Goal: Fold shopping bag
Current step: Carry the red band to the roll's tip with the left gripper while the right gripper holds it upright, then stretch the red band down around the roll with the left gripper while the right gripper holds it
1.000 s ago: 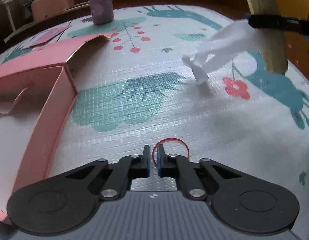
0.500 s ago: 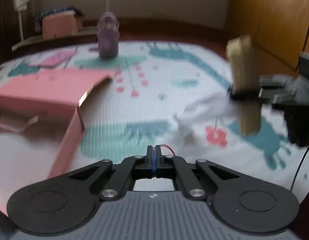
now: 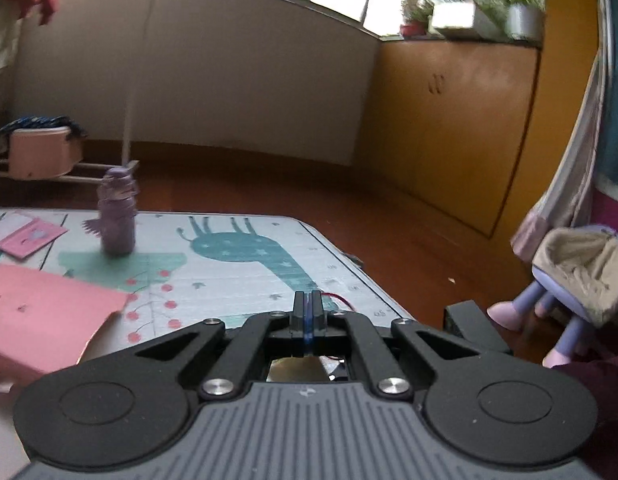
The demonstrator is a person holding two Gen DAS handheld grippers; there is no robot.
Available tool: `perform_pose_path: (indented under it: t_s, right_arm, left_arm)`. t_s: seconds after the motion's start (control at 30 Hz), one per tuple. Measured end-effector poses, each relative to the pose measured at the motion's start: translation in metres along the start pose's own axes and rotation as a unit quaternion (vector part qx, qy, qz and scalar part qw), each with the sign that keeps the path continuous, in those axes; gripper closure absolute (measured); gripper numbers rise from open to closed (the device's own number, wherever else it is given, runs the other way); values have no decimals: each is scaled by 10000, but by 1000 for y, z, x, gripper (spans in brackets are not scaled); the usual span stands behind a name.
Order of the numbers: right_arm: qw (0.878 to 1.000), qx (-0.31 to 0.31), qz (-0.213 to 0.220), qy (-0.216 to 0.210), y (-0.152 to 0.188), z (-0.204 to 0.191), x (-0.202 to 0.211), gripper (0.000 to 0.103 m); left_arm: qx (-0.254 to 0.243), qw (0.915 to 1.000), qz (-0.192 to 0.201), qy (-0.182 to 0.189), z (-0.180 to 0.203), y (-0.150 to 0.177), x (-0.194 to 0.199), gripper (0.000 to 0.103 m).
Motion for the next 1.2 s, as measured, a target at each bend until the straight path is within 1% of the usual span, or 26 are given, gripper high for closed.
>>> perform_pose_path:
  t_s: [0.07, 0.17, 0.3, 0.4, 0.53, 0.77, 0.87, 1.0, 1.07, 1.17, 1.2]
  right_arm:
    - [9999, 104, 28, 41, -2, -3, 2, 89]
    - [9994, 319, 59, 122, -4, -6, 4, 89]
    - [9981, 589, 70, 185, -5, -11, 4, 89]
    - [9960, 861, 40, 222, -5, -16, 3, 89]
    - [9934, 1107, 140, 260, -6, -22, 7, 89]
    - [9912, 1238, 347, 315, -11, -26, 13, 89]
    - [9903, 1265, 449, 365, -13, -27, 15, 89]
    - [9928, 1045, 505, 301, -14, -22, 17, 89]
    - [9935, 954, 565, 251, -15, -22, 18, 89]
    - [9940, 877, 622, 185, -15, -21, 19, 89]
    - [9942, 865, 623, 168, -15, -21, 19, 89]
  left_arm:
    - [80, 9999, -137, 22, -2, 0, -9, 103]
    - [-7, 9990, -438, -92, -7, 2, -22, 103]
    - [-83, 9975, -646, -291, -15, 1, -25, 103]
    - [-129, 9964, -774, -331, -21, 0, -26, 103]
    - [-224, 9939, -999, -416, -29, 2, -27, 103]
    - [-291, 9922, -1160, -352, -30, 3, -22, 103]
    - [-381, 9906, -1297, -202, -25, 4, -18, 103]
    - [-346, 9919, -1215, -161, -25, 3, -12, 103]
    - [-274, 9935, -1101, -110, -26, 1, -8, 103]
    - [-218, 9953, -932, -129, -27, 0, -1, 101]
    - [-215, 9959, -867, -151, -28, 0, 2, 97]
Point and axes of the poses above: each gripper's, at about its wrist camera, not at the fingertips, and x roughly against the way its jaws point, z to its right, y to its underside, the point moved 3 cm from there along -x, roughly the way its jaws point, and after that the axes turned 5 degrees about -z, right-handed, at the moved point
